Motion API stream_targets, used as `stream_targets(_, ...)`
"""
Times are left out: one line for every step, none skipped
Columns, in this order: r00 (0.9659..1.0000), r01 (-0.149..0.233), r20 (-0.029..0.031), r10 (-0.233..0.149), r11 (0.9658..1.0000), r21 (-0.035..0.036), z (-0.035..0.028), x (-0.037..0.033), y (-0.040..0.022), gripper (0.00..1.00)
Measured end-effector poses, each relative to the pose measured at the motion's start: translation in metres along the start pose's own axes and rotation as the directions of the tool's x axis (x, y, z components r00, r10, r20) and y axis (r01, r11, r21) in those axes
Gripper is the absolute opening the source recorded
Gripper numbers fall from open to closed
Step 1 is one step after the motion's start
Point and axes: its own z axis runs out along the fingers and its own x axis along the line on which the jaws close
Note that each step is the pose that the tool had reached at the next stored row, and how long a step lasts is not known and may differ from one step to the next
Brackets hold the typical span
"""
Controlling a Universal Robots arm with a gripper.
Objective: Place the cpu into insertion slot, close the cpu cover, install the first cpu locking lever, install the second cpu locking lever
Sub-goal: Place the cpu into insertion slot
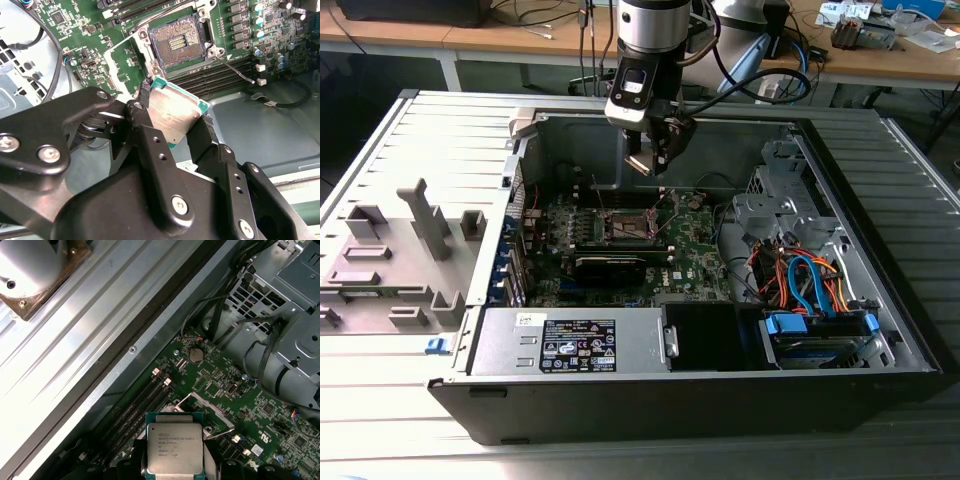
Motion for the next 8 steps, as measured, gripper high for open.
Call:
stream_targets(1.0000, -0.001, 0.0000, 0.001, 1.0000, 0.0000, 0.0000, 0.0000, 0.0000, 0.54)
stream_targets(1.0000, -0.001, 0.0001, 0.001, 1.0000, 0.0000, 0.0000, 0.0000, 0.0000, 0.54)
stream_targets(1.0000, -0.002, 0.0002, 0.002, 1.0000, -0.0001, 0.0000, 0.0000, 0.0000, 0.54)
stream_targets(1.0000, -0.002, 0.0002, 0.002, 1.0000, 0.0000, 0.0000, 0.0000, 0.0000, 0.54)
stream_targets(1.0000, -0.003, 0.0002, 0.003, 1.0000, -0.0001, 0.0000, 0.0000, 0.0000, 0.54)
stream_targets(1.0000, -0.003, 0.0003, 0.003, 1.0000, -0.0001, 0.0000, 0.0000, 0.0000, 0.54)
stream_targets(1.0000, -0.004, 0.0003, 0.004, 1.0000, -0.0001, 0.0000, 0.0000, 0.0000, 0.54)
stream_targets(1.0000, -0.005, 0.0004, 0.005, 1.0000, -0.0001, 0.0000, 0.0000, 0.0000, 0.54)
